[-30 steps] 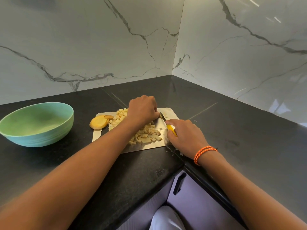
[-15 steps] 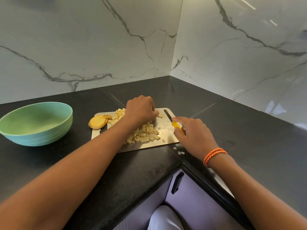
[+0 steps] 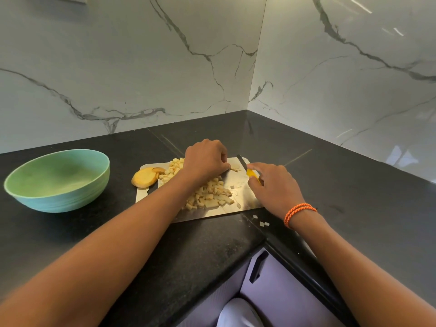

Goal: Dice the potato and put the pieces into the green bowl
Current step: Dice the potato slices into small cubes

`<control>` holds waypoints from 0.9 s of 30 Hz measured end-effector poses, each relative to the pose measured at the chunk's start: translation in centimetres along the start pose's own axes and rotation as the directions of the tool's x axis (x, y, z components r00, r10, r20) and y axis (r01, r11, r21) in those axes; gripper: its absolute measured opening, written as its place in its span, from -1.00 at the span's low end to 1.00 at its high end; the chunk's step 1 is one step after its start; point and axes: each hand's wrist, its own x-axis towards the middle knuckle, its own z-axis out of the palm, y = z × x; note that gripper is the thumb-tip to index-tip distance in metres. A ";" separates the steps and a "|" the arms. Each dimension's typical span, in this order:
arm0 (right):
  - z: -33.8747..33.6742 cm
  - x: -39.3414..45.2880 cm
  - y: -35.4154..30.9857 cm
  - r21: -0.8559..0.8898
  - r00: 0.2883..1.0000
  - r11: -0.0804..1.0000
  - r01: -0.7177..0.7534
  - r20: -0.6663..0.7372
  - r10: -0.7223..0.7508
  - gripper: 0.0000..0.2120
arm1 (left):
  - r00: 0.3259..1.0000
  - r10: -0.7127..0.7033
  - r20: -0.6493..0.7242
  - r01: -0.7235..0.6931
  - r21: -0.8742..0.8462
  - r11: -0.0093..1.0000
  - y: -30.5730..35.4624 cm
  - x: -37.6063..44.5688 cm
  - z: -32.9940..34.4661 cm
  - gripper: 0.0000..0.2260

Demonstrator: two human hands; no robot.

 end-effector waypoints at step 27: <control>0.2 -0.3 0.4 0.064 1.000 0.998 -0.023 -0.013 0.024 -0.60 | 0.986 0.161 0.035 -0.160 -0.034 0.987 -0.8 -0.2 -0.8 -0.88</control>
